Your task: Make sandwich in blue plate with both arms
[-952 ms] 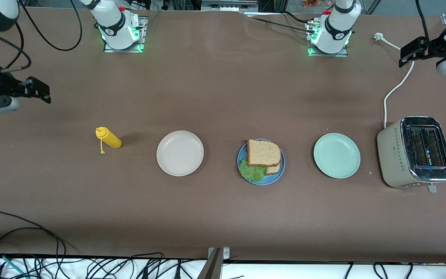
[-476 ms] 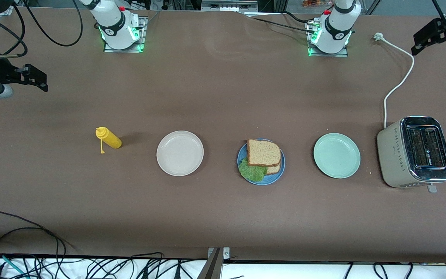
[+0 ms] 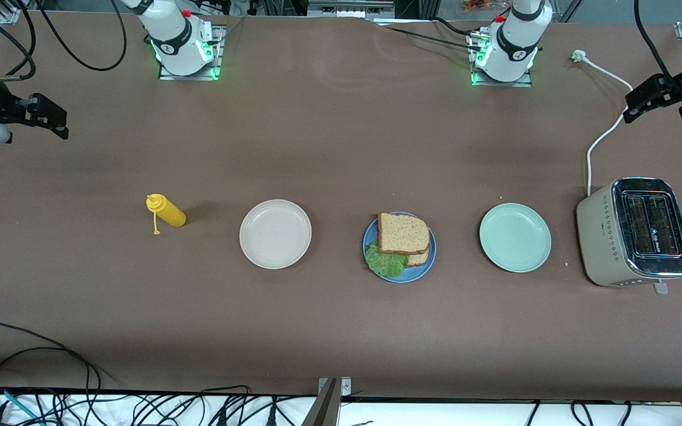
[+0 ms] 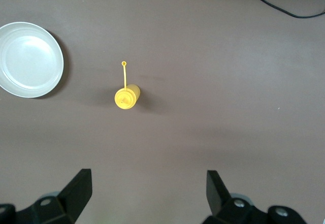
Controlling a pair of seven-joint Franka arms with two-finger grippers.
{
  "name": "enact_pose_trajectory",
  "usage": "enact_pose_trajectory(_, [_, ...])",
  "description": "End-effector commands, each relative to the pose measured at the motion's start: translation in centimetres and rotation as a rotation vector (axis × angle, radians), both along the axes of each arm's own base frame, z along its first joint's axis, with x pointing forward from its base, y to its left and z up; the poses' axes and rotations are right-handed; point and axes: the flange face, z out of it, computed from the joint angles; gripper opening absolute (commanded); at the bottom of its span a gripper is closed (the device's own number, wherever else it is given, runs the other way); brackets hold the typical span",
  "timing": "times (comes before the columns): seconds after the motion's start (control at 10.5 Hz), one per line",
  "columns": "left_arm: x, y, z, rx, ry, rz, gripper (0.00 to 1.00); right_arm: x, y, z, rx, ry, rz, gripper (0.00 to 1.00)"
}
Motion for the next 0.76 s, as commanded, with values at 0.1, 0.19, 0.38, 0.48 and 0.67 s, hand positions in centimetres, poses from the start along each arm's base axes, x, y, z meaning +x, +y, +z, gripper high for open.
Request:
enact_pose_trajectory(0.1, [0.3, 0.2, 2.5, 0.028, -0.054, 0.006, 1.0, -0.1, 2.0, 0.9, -0.008, -0.013, -0.047, 1.0])
enact_pose_trajectory(0.19, [0.2, 0.8, 3.0, 0.028, -0.06, 0.019, 1.0, -0.1, 3.3, 0.9, -0.018, -0.017, -0.053, 1.0])
enact_pose_trajectory(0.38, [0.3, 1.9, 2.8, 0.024, -0.06, 0.041, 1.0, -0.1, 3.4, 1.1, -0.018, -0.019, -0.065, 1.0])
enact_pose_trajectory(0.48, [0.4, 2.1, 2.8, 0.024, -0.062, 0.042, 1.0, -0.1, 3.4, 1.0, -0.018, -0.018, -0.065, 1.0])
enact_pose_trajectory(0.67, [0.3, 4.0, 2.8, 0.025, -0.066, 0.077, 1.0, -0.1, 3.3, 1.0, -0.018, -0.016, -0.062, 1.0])
